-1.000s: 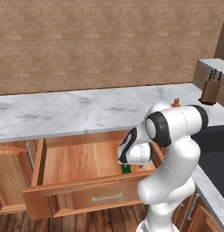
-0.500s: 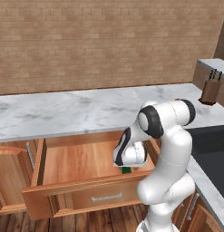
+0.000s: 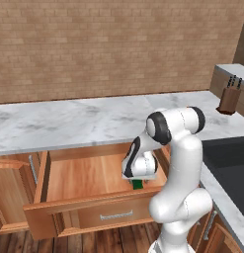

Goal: Restock the sink supplies by placing the sponge and soap dispenser on the counter and next to the sink. Make sure the soap dispenser is upright.

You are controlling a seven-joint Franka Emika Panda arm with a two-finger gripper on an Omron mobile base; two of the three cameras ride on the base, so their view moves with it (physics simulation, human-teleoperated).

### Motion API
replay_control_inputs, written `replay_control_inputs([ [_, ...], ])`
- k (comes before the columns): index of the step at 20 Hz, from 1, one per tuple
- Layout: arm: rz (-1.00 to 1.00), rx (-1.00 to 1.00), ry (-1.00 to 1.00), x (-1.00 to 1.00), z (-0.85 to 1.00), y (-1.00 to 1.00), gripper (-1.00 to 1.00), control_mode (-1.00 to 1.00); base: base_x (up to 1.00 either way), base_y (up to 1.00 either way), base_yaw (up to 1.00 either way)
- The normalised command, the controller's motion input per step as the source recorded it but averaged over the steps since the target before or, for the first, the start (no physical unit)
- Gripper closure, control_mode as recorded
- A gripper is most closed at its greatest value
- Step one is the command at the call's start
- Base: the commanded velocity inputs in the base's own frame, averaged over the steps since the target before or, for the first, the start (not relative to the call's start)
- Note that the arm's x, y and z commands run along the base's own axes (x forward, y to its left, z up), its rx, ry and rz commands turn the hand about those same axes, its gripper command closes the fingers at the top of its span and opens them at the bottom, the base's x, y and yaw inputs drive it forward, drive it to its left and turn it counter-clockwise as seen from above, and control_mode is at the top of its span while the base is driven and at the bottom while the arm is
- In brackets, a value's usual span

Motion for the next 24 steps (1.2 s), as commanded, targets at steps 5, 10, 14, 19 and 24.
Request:
replay_control_inputs([
  [5,0.01,0.00,0.00,0.27,-0.50,-0.01,-1.00,-1.00,0.00,0.00,0.00],
  [10,0.00,-0.01,0.00,0.32,-0.38,0.00,-1.00,-1.00,0.00,0.00,0.00],
  [14,0.01,-0.01,0.00,0.16,-0.27,0.00,-1.00,-1.00,0.00,0.00,0.00],
  [19,0.00,-0.03,0.00,0.00,-0.35,0.01,1.00,-1.00,0.00,0.00,0.00],
  [24,-0.01,0.00,-0.03,-0.09,-0.04,0.02,1.00,-1.00,0.00,0.00,0.00],
])
